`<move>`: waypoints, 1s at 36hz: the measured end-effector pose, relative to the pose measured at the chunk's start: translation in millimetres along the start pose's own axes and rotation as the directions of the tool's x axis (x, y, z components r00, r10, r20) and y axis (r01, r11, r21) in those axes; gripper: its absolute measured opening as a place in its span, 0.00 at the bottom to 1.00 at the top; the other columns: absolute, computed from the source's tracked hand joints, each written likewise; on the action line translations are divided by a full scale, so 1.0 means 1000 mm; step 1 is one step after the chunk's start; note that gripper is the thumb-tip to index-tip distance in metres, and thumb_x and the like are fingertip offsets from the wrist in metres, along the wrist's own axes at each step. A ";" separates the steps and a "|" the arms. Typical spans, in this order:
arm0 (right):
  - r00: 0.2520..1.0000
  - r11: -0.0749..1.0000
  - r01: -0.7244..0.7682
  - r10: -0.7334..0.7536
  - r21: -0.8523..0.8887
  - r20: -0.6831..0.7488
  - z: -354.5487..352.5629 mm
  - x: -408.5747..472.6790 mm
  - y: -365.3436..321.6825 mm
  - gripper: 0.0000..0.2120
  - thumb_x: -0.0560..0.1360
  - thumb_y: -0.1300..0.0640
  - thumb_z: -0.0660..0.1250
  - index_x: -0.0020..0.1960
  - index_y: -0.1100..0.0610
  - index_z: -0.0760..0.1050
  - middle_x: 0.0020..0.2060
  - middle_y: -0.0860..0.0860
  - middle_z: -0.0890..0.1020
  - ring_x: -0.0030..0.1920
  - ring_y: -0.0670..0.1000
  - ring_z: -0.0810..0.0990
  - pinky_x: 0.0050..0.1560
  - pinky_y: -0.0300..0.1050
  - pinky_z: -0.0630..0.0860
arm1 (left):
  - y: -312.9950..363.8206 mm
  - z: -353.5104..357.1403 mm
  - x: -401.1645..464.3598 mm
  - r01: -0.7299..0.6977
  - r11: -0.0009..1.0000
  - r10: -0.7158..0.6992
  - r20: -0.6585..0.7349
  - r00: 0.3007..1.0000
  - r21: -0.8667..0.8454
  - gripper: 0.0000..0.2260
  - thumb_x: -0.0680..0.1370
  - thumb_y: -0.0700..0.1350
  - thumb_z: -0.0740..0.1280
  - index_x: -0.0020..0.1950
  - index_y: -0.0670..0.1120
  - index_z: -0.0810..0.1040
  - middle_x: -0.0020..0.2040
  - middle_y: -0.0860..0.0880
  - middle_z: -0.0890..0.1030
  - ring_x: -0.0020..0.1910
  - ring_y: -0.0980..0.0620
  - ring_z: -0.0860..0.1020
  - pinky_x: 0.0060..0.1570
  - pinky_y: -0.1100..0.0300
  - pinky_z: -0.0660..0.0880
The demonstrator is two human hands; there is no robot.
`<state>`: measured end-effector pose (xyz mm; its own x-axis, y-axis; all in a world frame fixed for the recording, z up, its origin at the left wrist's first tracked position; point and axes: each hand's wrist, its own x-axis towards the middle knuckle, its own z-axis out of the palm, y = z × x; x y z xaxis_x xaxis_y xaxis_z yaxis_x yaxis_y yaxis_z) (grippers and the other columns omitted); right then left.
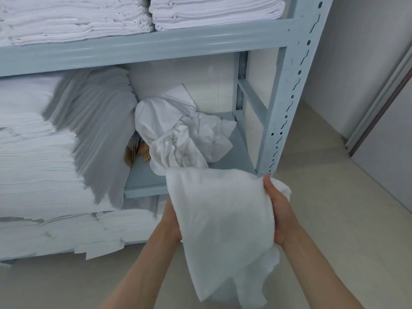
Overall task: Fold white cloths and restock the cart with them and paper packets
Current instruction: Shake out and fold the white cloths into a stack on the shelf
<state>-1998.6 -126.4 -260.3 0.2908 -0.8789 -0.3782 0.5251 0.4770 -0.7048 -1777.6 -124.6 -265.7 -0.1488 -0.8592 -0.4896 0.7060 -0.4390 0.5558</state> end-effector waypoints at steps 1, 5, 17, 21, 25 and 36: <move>0.998 0.995 0.029 -0.035 -0.099 -0.056 0.002 0.000 -0.001 0.22 0.74 0.36 0.65 0.56 0.50 0.85 0.57 0.55 0.84 0.58 0.56 0.83 0.50 0.50 0.81 | -0.005 0.003 0.001 0.011 0.999 -0.009 -0.033 0.999 0.042 0.12 0.69 0.51 0.68 0.32 0.43 0.83 0.32 0.46 0.80 0.29 0.47 0.80 0.34 0.56 0.79; 0.958 0.895 0.108 -0.211 -0.433 -0.195 0.002 0.005 -0.006 0.19 0.78 0.39 0.64 0.59 0.49 0.81 0.55 0.48 0.85 0.58 0.51 0.82 0.62 0.49 0.76 | -0.026 0.005 0.004 0.072 0.985 -0.055 -0.109 0.993 0.154 0.17 0.71 0.51 0.67 0.23 0.46 0.77 0.25 0.48 0.74 0.24 0.51 0.75 0.30 0.62 0.74; 0.792 0.715 0.189 -0.517 -0.673 -0.326 -0.037 0.006 -0.027 0.13 0.80 0.41 0.62 0.42 0.44 0.79 0.32 0.36 0.83 0.34 0.31 0.78 0.30 0.25 0.69 | -0.037 0.039 0.016 0.025 0.999 -0.031 0.249 0.968 0.027 0.15 0.60 0.47 0.83 0.39 0.45 0.81 0.35 0.47 0.80 0.34 0.47 0.79 0.39 0.56 0.76; 0.811 0.675 0.167 -0.508 -0.719 -0.289 -0.047 0.007 -0.034 0.26 0.81 0.41 0.60 0.48 0.65 0.79 0.37 0.51 0.80 0.38 0.48 0.77 0.40 0.43 0.70 | -0.036 0.031 0.025 -0.085 0.982 0.069 0.100 0.993 0.167 0.09 0.76 0.49 0.71 0.49 0.45 0.84 0.44 0.46 0.84 0.42 0.48 0.84 0.38 0.55 0.79; 0.779 0.676 0.176 -0.540 -0.716 -0.319 -0.043 0.006 -0.059 0.29 0.79 0.39 0.61 0.45 0.68 0.75 0.39 0.53 0.78 0.40 0.50 0.77 0.40 0.44 0.70 | -0.042 0.021 0.030 -0.156 0.980 0.151 0.048 0.987 0.124 0.09 0.76 0.49 0.69 0.48 0.47 0.87 0.48 0.45 0.86 0.46 0.47 0.85 0.38 0.55 0.81; 0.996 0.999 -0.046 0.044 -0.023 -0.072 -0.085 0.004 -0.057 0.25 0.75 0.37 0.66 0.60 0.56 0.83 0.58 0.57 0.84 0.59 0.58 0.82 0.60 0.55 0.77 | -0.047 0.000 0.035 -0.065 0.998 0.065 0.063 0.996 0.001 0.22 0.72 0.37 0.72 0.66 0.40 0.77 0.60 0.38 0.82 0.54 0.40 0.83 0.48 0.48 0.81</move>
<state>-2094.9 -157.5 -272.8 0.2557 -0.8551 -0.4510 0.4923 0.5167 -0.7005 -1816.1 -134.3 -308.7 -0.1458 -0.9006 -0.4095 0.7132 -0.3825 0.5874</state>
